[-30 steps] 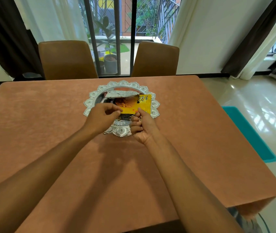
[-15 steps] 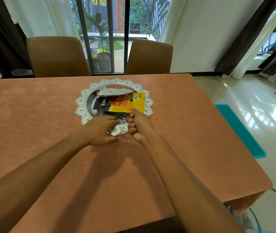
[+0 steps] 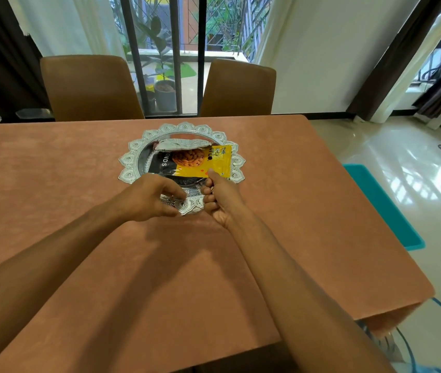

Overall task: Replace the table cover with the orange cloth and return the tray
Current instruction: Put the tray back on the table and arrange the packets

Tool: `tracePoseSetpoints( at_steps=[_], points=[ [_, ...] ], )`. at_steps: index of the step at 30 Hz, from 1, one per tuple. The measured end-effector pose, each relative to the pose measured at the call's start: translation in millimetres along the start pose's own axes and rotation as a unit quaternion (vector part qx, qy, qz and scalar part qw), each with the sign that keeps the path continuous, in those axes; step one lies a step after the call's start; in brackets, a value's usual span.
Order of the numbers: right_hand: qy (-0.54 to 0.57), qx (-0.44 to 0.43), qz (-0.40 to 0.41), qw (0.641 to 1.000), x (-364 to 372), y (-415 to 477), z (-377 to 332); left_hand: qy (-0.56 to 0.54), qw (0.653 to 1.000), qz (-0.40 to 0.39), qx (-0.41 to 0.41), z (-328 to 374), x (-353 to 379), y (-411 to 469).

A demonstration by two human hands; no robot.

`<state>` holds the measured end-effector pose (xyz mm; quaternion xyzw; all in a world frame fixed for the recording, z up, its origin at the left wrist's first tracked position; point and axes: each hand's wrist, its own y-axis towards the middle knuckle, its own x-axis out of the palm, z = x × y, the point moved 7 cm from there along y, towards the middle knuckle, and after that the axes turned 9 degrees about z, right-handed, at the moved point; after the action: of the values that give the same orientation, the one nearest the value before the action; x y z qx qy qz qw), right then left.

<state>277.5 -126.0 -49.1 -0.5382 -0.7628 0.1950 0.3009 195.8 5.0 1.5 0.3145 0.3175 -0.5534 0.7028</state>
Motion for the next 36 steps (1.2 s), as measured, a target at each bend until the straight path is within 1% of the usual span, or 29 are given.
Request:
tracePoseSetpoints(
  at_steps=[3, 6, 10, 12, 14, 16, 17, 19, 21, 23, 26, 29, 30, 31, 32, 34, 36],
  points=[
    [0.004, 0.005, 0.0, 1.0, 0, 0, 0, -0.022, 1.0, 0.004, -0.011, -3, -5, 2],
    [0.01, 0.011, -0.006, 1.0, 2, -1, 2, 0.0, 0.999, 0.039, -0.004, -1, -7, 2],
    [0.011, 0.017, -0.016, 1.0, 7, -6, 7, 0.045, 0.995, 0.079, 0.038, 6, -2, -3],
    [0.012, 0.017, -0.017, 1.0, 8, -8, 7, 0.042, 0.993, 0.097, 0.052, 10, -1, -5],
    [0.017, 0.026, -0.02, 0.999, 11, -11, 8, 0.01, 0.987, 0.147, 0.058, 19, -9, -7],
    [0.038, 0.048, -0.026, 0.998, 15, -12, 12, -0.055, 0.978, 0.2, 0.037, 29, -21, -7],
    [0.055, 0.064, -0.034, 0.996, 17, -14, 14, -0.096, 0.973, 0.211, 0.022, 35, -24, -6],
    [0.098, 0.099, -0.062, 0.988, 24, -17, 17, -0.164, 0.967, 0.193, 0.007, 49, -22, -3],
    [0.144, 0.119, -0.089, 0.978, 31, -21, 17, -0.181, 0.97, 0.164, 0.007, 61, -13, -3],
    [0.175, 0.124, -0.103, 0.971, 34, -24, 15, -0.17, 0.971, 0.168, 0.009, 66, -6, -2],
    [0.204, 0.138, -0.095, 0.965, 30, -22, 16, -0.155, 0.963, 0.218, 0.001, 66, -11, 3],
    [0.214, 0.157, -0.11, 0.958, 27, -20, 17, -0.226, 0.939, 0.259, -0.027, 55, -23, 11],
    [0.212, 0.16, -0.113, 0.957, 25, -20, 17, -0.21, 0.937, 0.278, -0.016, 49, -28, 14],
    [0.202, 0.154, -0.111, 0.961, 21, -18, 15, -0.145, 0.945, 0.293, 0.009, 44, -32, 17],
    [0.188, 0.143, -0.106, 0.966, 17, -18, 12, -0.044, 0.954, 0.294, 0.034, 38, -33, 23],
    [0.175, 0.136, -0.103, 0.97, 10, -17, 8, 0.155, 0.957, 0.237, 0.055, 24, -24, 33],
    [0.199, 0.142, -0.111, 0.963, 3, -15, 6, 0.27, 0.944, 0.174, 0.079, 15, -12, 46]
  ],
)
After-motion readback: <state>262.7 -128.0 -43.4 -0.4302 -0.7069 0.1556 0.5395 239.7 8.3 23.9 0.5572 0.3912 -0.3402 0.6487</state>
